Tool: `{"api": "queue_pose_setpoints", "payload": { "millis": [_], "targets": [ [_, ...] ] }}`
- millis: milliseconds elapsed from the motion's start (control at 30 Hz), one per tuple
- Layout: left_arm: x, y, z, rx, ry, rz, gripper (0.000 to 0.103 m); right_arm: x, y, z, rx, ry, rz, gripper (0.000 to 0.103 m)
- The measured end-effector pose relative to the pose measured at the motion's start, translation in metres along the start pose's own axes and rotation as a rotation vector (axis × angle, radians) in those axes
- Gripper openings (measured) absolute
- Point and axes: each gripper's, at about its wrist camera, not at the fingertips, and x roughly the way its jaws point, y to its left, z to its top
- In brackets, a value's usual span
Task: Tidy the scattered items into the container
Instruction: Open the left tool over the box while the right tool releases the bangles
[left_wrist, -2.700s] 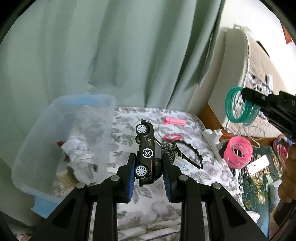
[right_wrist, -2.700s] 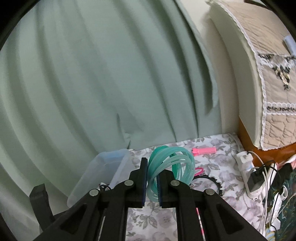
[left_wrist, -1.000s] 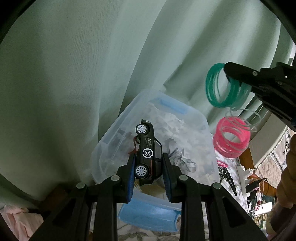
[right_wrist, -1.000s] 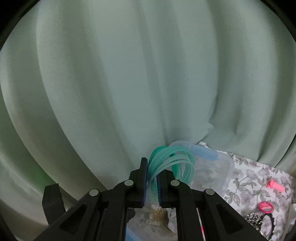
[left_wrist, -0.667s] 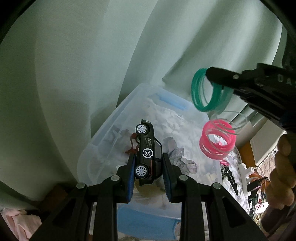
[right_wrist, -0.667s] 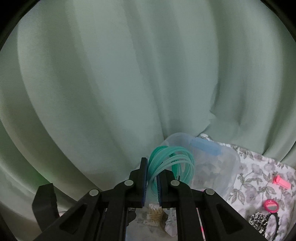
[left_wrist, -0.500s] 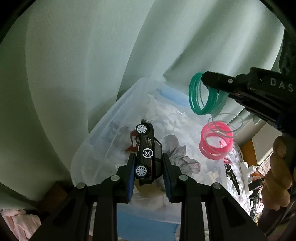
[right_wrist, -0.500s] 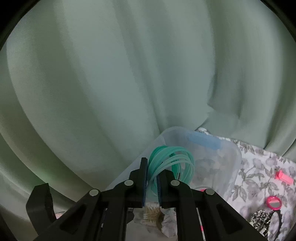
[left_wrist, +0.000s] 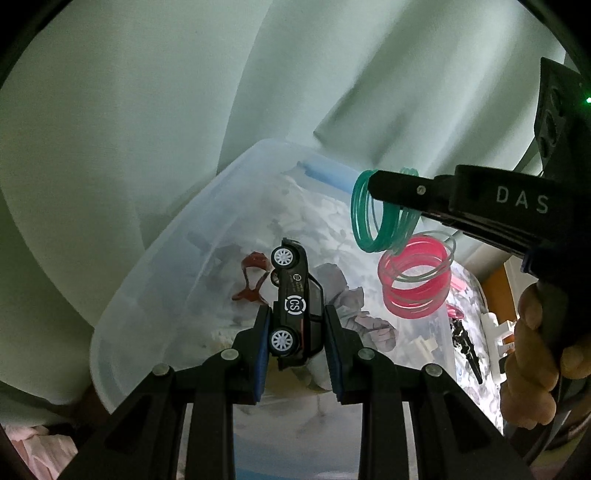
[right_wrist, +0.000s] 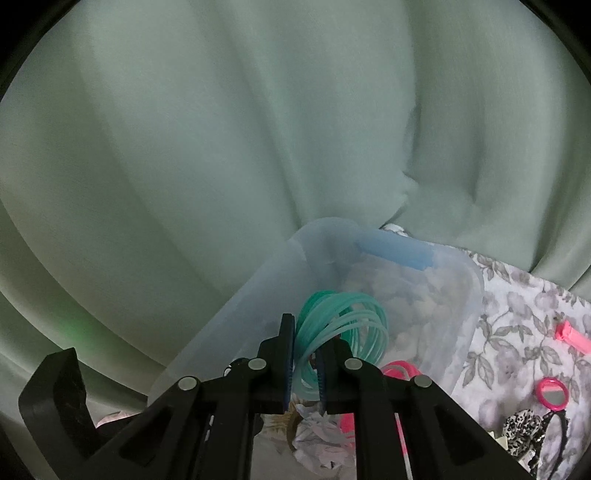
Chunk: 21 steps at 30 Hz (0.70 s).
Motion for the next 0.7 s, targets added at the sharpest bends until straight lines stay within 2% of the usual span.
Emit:
{"api": "queue_pose_setpoints", "payload": {
  "millis": [200,367,567,633,700],
  "targets": [
    [-0.001,-0.003,-0.002,0.004,0.013,0.004,0.028,0.002,-0.003,-0.004,0.001,0.036,-0.011,0.015],
    [-0.010,-0.003,-0.007,-0.003,0.017,-0.002,0.028,-0.001,-0.005,-0.007,0.000,0.047,-0.027,0.032],
    [-0.011,-0.008,-0.008,-0.002,0.024,0.008,0.030,-0.014,-0.007,-0.008,0.011,0.026,-0.039,0.036],
    [-0.011,-0.011,-0.007,-0.002,0.024,0.011,0.036,-0.021,-0.007,-0.009,0.015,0.018,-0.043,0.036],
    [0.001,-0.014,-0.003,-0.002,0.024,0.014,0.037,-0.029,-0.008,-0.011,0.021,0.009,-0.045,0.037]
  ]
}}
